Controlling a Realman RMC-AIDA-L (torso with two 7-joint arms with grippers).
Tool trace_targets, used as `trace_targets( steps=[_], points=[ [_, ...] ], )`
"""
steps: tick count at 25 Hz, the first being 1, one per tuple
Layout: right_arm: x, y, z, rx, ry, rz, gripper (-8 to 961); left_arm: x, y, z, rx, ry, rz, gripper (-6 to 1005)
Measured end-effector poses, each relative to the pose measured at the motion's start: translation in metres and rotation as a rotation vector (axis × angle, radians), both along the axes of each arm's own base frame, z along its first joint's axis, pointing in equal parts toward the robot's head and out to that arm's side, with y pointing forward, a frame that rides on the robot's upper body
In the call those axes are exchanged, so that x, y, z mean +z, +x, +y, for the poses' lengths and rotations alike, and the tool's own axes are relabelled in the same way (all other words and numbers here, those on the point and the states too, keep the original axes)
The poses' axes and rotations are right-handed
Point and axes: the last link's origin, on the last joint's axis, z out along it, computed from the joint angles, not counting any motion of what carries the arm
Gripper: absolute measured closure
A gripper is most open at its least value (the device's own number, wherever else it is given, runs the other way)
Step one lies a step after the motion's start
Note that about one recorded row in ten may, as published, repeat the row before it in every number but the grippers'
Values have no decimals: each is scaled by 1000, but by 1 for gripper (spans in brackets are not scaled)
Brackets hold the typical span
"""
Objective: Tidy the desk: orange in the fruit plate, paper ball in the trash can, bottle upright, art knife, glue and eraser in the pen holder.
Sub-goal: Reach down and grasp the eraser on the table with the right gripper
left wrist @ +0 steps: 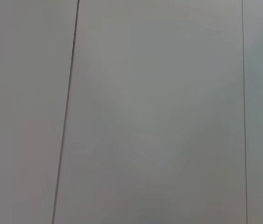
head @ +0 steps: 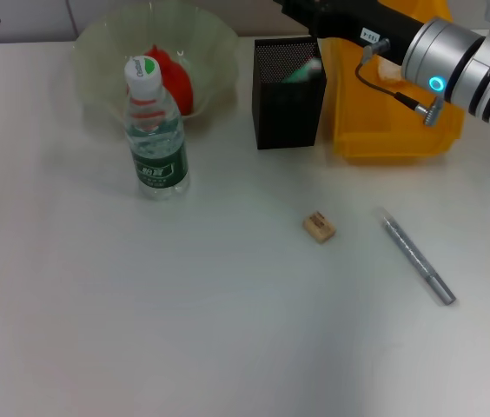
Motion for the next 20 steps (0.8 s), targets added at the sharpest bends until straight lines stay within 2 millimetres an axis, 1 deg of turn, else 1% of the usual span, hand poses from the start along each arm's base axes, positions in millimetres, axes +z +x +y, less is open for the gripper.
trace_targets(
  steps=[2, 5, 6, 7, 9, 10, 11, 12, 14, 15, 16, 17, 20],
  points=[
    [1, -3, -3, 28, -31, 7, 476, 0, 1, 1, -4, -1, 0, 215],
    [9, -7, -14, 97, -147, -22, 469, -1, 6, 5, -18, -2, 0, 215],
    [23, -9, -22, 115, -236, -62, 469, 0, 12, 12, -35, 2, 2, 215],
    [23, -9, -22, 115, -236, -62, 469, 1, 12, 13, -33, 4, 2, 215],
    [38, -12, -34, 110, -326, -127, 470, 1, 14, 20, -19, 9, 4, 215],
    [46, -15, -39, 104, -352, -169, 470, 1, 14, 27, 1, 12, 6, 215],
    [57, -19, -48, 71, -412, -259, 470, 0, 15, 32, 18, 12, 11, 215],
    [57, -19, -48, 71, -412, -259, 470, 0, 15, 32, 18, 12, 11, 215],
    [63, -21, -54, 7, -483, -331, 470, 0, 15, 39, 40, 15, 18, 215],
    [65, -22, -57, -36, -526, -364, 470, 0, 16, 41, 45, 16, 20, 215],
    [68, -25, -59, -115, -590, -432, 471, -1, 16, 45, 56, 16, 21, 215],
    [68, -25, -59, -115, -590, -432, 471, -1, 16, 45, 56, 16, 21, 215],
    [69, -26, -59, -214, -641, -530, 471, -3, 16, 46, 61, 15, 23, 215]
  ],
)
